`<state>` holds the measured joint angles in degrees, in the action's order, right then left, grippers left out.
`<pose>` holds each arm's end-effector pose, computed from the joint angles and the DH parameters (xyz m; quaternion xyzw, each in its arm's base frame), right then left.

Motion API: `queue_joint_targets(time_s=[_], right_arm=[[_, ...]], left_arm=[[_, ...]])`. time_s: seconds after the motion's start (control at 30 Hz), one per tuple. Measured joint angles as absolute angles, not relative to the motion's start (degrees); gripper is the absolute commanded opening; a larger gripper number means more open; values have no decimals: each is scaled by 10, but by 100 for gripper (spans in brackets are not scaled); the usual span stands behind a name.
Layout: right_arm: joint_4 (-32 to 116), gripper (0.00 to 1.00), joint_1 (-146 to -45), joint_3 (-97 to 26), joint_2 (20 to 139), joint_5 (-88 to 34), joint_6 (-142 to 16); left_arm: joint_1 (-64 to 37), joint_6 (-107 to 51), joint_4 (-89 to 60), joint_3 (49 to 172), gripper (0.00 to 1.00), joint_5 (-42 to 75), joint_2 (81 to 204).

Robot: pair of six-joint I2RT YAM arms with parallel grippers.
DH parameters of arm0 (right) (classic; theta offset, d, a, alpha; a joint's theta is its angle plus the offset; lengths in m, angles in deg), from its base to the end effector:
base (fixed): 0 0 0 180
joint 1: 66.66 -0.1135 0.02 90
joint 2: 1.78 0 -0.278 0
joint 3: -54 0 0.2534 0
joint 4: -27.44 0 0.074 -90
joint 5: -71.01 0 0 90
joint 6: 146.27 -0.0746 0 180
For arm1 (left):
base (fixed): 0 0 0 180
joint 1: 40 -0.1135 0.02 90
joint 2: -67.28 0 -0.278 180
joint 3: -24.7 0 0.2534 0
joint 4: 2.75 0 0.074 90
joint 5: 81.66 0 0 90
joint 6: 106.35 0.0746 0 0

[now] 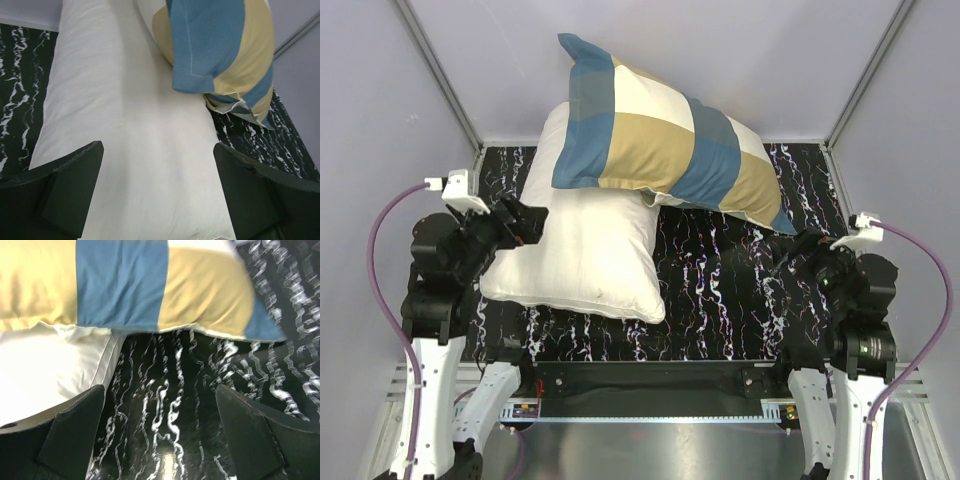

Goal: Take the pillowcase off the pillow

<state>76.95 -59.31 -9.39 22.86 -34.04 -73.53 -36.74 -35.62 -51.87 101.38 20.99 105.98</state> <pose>0.1100 0.0053 0.3607 0.0812 0.7639 0.1551 0.6211 0.1456 -0.0247 0.4149 -0.0376 0.7700 -0.2068 0.6025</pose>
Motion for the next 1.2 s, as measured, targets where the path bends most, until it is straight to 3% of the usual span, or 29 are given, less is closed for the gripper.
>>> queue_joint_targets(time_s=[0.27, 0.6, 0.9, 0.93, 0.97, 1.07, 1.2], right_arm=[[740, 98, -593, -32, 268, -421, -766], [663, 96, -623, 6, 269, -487, -820], [612, 95, -872, 1, 406, -380, -821], [606, 95, -892, 1, 423, -372, -823], [597, 95, -923, 1, 442, -354, -827], [553, 95, -1026, 2, 495, -304, -842], [458, 95, -1134, 3, 593, -256, -866]], left_arm=[[-348, -413, -398, 1015, 99, 264, 1139], [-200, -416, -323, 1062, 99, 214, 1301], [-167, -400, -319, 1116, 99, 170, 1377], [-166, -397, -319, 1121, 94, 165, 1380], [-165, -394, -320, 1126, 64, 160, 1381], [-164, -380, -325, 1135, 23, 151, 1387], [-165, -368, -329, 1137, 1, 143, 1396]])
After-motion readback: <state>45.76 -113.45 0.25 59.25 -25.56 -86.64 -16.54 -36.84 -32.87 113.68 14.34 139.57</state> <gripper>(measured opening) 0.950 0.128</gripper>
